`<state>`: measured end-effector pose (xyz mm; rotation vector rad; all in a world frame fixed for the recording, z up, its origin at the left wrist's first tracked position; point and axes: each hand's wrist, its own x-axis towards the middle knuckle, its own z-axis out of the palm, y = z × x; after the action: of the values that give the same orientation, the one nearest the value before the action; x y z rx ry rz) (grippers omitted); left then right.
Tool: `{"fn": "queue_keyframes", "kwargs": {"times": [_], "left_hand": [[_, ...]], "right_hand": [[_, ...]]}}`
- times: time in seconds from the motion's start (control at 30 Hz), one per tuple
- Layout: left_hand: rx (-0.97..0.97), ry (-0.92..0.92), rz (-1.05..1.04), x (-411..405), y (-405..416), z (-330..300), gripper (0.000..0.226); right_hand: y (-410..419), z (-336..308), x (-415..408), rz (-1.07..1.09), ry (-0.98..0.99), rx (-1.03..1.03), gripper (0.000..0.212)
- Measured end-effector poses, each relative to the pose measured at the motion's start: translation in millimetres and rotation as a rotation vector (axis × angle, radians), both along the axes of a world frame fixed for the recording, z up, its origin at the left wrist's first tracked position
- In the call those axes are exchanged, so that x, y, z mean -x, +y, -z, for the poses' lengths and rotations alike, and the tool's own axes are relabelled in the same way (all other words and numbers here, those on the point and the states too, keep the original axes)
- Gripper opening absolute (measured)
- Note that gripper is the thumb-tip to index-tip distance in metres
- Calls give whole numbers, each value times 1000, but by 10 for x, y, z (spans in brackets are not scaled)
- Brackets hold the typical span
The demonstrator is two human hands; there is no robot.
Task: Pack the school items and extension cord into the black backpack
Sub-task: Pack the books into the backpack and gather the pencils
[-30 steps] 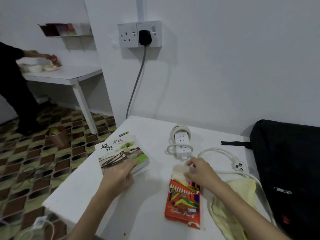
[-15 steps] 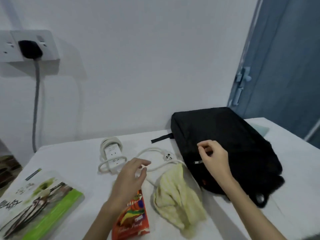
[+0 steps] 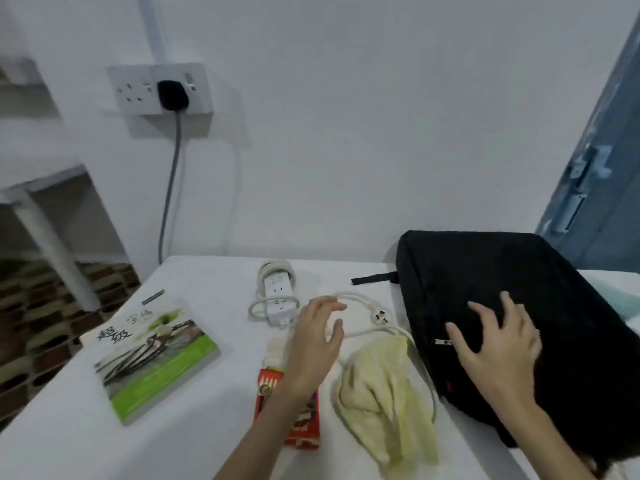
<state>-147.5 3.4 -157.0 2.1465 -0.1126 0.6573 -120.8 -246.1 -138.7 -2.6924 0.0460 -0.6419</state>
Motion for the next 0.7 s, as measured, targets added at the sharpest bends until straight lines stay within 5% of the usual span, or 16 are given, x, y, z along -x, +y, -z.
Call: {"fn": "queue_keyframes", "kwargs": {"times": [0.1,0.17,0.23,0.4,0.47,0.57,0.7], "left_hand": [[-153,-75,-431,195,618,101,43],[-360,198,-677,403,1087,224,61],[-463,552,-730,644,1487,369,82],[-463,643,-633,853,1907,429,70],[-362,588,-623,740,1862,338,60],[-220,279,-550,472,1551,136,33],[-107,-18,-316,45,685,-292,18]], "right_hand": [[391,-8,-135,-238,237,170,62],[557,69,-207,-227,359,275,67],[618,144,-255,-152,316,285,71],[520,291,-425,86,304,377,101],[473,195,-411,92,344,491,72],[329,-112,-494,-98,299,302,28],[-25,-690,-727,-223,309,42,34]]}}
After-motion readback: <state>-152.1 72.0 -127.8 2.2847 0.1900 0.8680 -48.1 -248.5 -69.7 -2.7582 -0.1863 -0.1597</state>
